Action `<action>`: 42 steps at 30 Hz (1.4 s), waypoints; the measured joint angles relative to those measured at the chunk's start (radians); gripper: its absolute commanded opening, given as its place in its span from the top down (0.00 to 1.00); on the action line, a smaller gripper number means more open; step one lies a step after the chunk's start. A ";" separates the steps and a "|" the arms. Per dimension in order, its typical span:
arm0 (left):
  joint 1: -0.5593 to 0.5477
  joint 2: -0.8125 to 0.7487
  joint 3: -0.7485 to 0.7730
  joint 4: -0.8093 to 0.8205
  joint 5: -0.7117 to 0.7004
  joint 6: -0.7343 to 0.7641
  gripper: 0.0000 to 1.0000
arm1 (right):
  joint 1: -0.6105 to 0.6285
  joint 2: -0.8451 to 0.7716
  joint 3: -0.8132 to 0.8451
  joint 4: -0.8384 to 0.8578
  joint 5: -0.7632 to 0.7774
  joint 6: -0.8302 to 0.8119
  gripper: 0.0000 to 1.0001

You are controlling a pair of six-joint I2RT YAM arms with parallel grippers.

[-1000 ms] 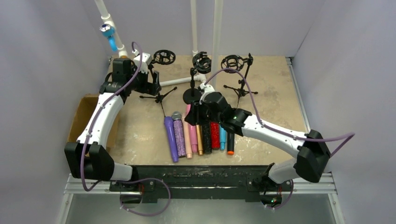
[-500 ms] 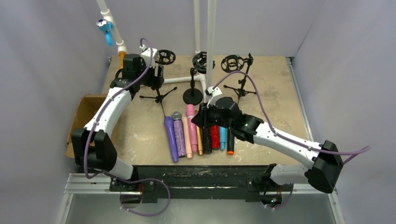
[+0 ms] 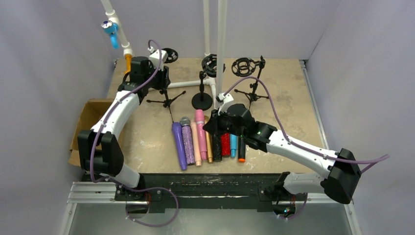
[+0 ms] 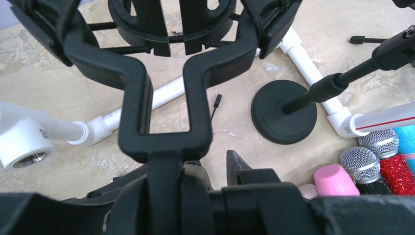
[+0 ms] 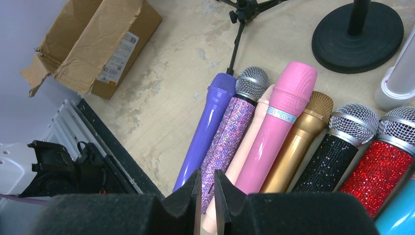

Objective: Attach the microphones to the stand

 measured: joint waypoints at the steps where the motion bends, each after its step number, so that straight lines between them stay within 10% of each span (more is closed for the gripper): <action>1: 0.000 -0.001 0.000 0.001 -0.002 0.000 0.90 | 0.000 -0.004 -0.003 0.000 0.000 0.000 0.84; 34: 0.097 -0.414 -0.179 -0.328 0.013 0.282 1.00 | 0.000 -0.032 -0.048 0.041 -0.001 -0.030 0.91; 42: 0.140 -0.428 -0.117 -0.488 0.096 0.293 0.43 | 0.000 -0.032 -0.048 0.042 -0.001 -0.037 0.91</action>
